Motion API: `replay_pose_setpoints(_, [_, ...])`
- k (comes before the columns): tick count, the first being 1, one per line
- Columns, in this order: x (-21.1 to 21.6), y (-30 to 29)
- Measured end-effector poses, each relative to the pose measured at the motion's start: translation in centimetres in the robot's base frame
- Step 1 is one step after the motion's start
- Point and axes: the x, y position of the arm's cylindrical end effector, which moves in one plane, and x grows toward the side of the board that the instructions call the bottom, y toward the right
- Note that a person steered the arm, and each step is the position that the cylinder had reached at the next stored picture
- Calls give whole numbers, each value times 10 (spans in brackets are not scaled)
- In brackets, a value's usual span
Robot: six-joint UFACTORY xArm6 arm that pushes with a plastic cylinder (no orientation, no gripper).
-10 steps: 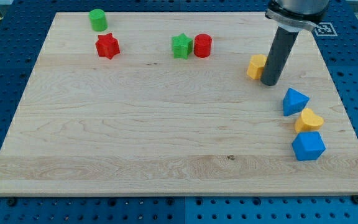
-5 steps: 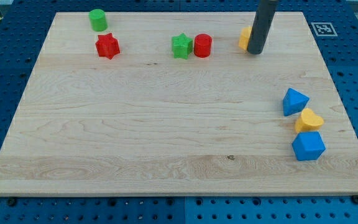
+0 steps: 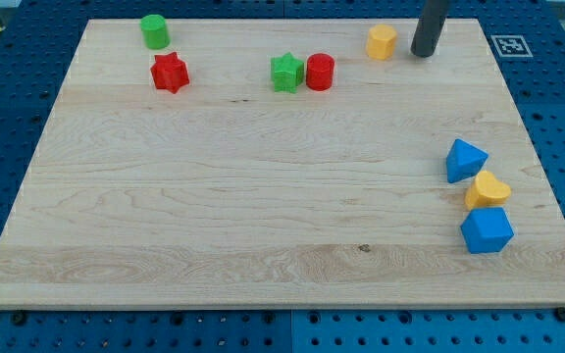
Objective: Move the yellow hexagon parallel above the green star
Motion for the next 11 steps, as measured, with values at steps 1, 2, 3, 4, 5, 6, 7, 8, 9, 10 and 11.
replay_pose_setpoints(1, [-1,-23])
replay_pose_setpoints(2, [-4,-47])
replay_pose_setpoints(3, [-17,-54])
replay_pose_setpoints(4, [-33,-50])
replay_pose_setpoints(5, [-37,-50])
replay_pose_setpoints(6, [-36,-50])
replay_pose_setpoints(7, [-34,-50])
replay_pose_setpoints(8, [-33,-50])
replay_pose_setpoints(9, [-33,-50])
replay_pose_setpoints(10, [-29,-52])
replay_pose_setpoints(11, [-29,-64])
